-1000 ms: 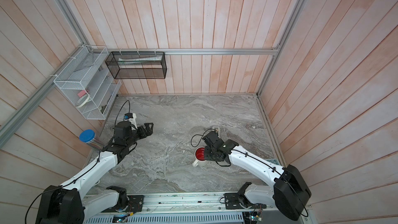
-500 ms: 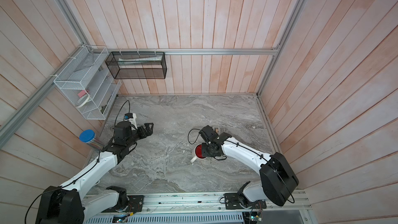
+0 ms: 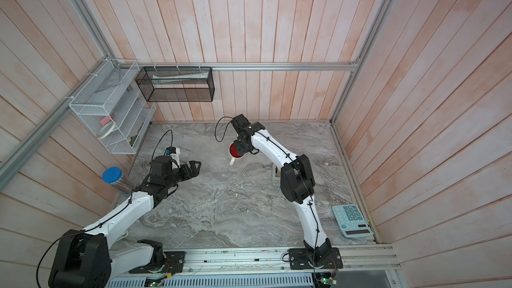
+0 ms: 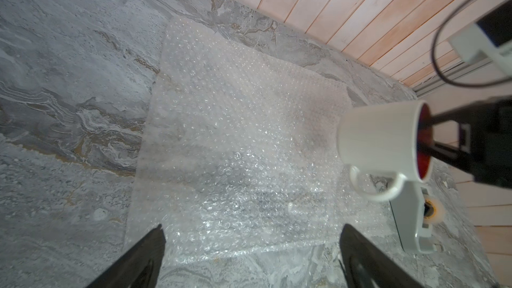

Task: Wrap mugs in bubble wrap
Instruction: Place the mug on the bubble wrap.

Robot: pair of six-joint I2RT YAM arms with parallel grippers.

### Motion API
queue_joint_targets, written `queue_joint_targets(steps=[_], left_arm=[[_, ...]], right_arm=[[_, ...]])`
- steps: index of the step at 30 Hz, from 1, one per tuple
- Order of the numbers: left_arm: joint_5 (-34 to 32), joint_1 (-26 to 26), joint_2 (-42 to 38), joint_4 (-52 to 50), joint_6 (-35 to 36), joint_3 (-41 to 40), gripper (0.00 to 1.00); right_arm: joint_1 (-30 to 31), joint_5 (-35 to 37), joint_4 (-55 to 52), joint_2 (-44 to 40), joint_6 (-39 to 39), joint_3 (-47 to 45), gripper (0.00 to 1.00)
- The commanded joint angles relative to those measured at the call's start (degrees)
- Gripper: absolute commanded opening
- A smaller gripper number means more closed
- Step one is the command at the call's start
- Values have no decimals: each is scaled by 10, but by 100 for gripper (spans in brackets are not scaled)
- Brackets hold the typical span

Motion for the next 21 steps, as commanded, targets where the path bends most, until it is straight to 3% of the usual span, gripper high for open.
queue_joint_targets(steps=[1,7,21], left_arm=[[10,-3,5,-6,11,20,100],[13,-3,5,-10,10,13,100],[16,-3,11,-3,12,7,100]], right_arm=[[-22,-43,-65,43,-51,93,0],[-20,-91,-62,95,-52,163,0],[12,-95,-58,114,-37,164,0]])
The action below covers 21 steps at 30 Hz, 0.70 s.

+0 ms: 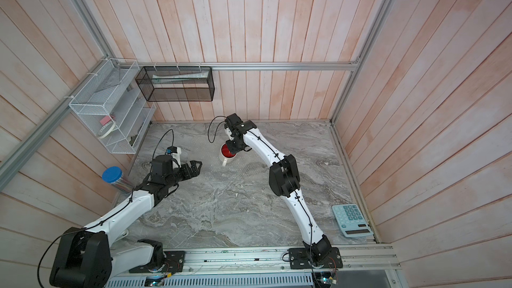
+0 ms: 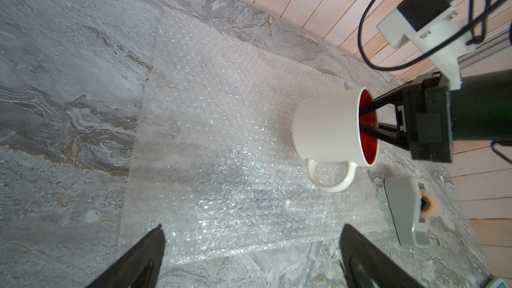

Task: Wrap mugs in bubble wrap
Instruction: Place the mug on the bubble wrap.

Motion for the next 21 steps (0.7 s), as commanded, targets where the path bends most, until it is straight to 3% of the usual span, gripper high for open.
queue_joint_targets(steps=[1,7,16,21], left_arm=[[5,-3,5,-1,8,3,100],[5,-3,5,-1,10,2,100],[4,-3,4,-1,11,2,100],[4,-3,0,-4,12,5,100]], right_arm=[[0,-10,1,10,8,13,0],[7,3,8,25,16,15,2],[7,4,17,7,15,19,39],[5,41,-1,-34,19,15,59]])
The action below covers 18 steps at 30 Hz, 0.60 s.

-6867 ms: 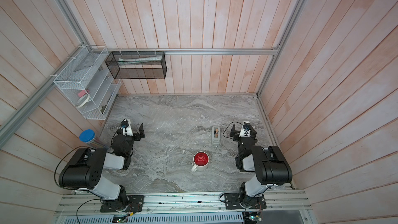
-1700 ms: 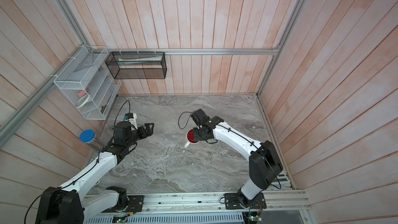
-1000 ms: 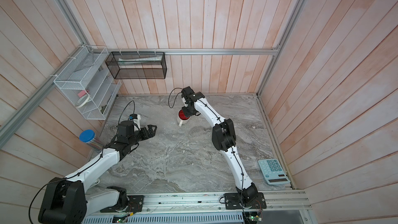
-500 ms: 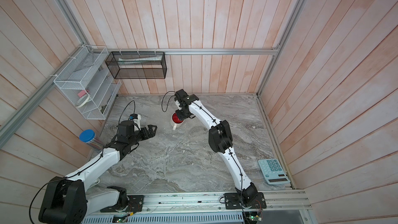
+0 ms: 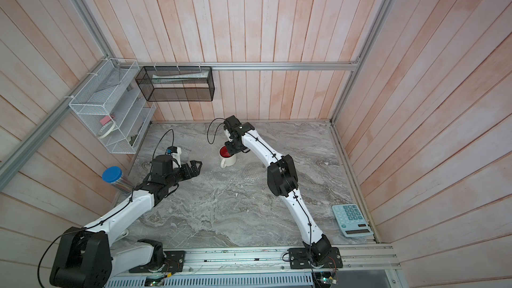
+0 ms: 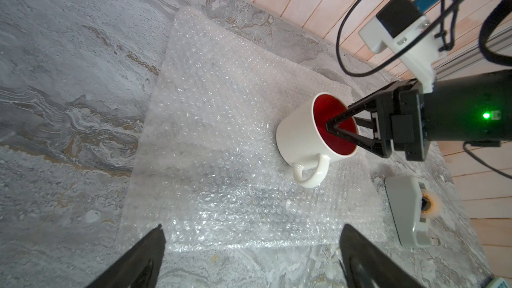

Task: Wrap mugs in bubble wrap
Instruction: Place the mug on the bubble wrap.

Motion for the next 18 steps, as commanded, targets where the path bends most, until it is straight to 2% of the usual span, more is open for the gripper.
queue_joint_targets(steps=[1,4,7,10,14,18], left_arm=[[4,-3,1,-4,11,5,100],[6,-3,3,-5,10,9,100],[6,-3,11,-5,10,15,100],[6,-3,23,-7,8,22,100],[7,-3,33,-8,8,28,100],[5,-3,46,-6,10,33,100]], right_arm=[[0,38,-26,-63,6,6,62],[-1,65,-39,-121,26,-62,69],[-2,65,29,-229,58,-235,72],[-10,21,119,-344,117,-421,73],[-37,-74,254,-470,208,-666,72],[-56,-138,368,-534,279,-825,70]])
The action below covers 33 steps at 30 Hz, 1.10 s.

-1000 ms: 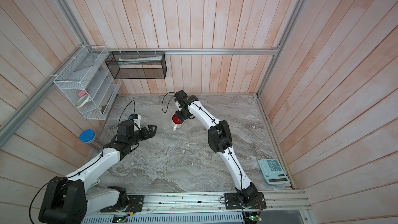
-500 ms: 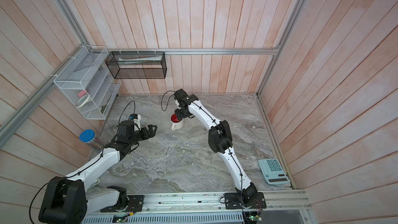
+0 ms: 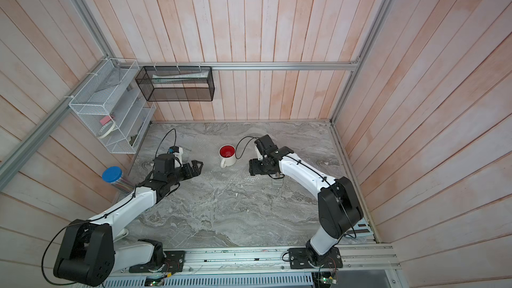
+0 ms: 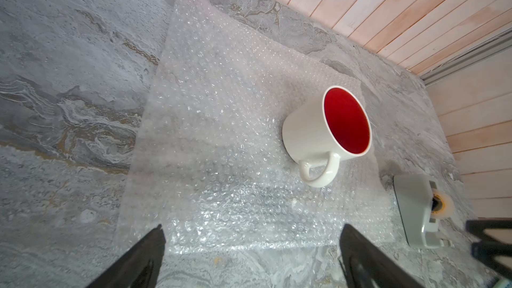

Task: Wrap mugs in bubble wrap
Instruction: Place the mug on the bubble wrap, then wrap the mug in bubble wrap.

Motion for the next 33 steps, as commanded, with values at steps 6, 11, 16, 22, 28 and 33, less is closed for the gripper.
queue_joint_targets(steps=[6,11,16,22,28,33], left_arm=[[3,-3,21,4,8,21,100],[-1,-3,17,-2,11,21,100],[-2,-3,17,-1,12,19,100],[-2,-3,18,2,11,17,100],[3,-3,18,4,12,18,100],[14,-3,19,0,18,25,100]], right_arm=[[-21,-85,212,-1,109,-141,68],[-34,-60,234,29,124,-148,64],[-41,-47,248,57,136,-152,59],[-41,-54,269,84,152,-154,50],[-41,-60,284,78,157,-151,22],[-41,-63,272,54,151,-139,0]])
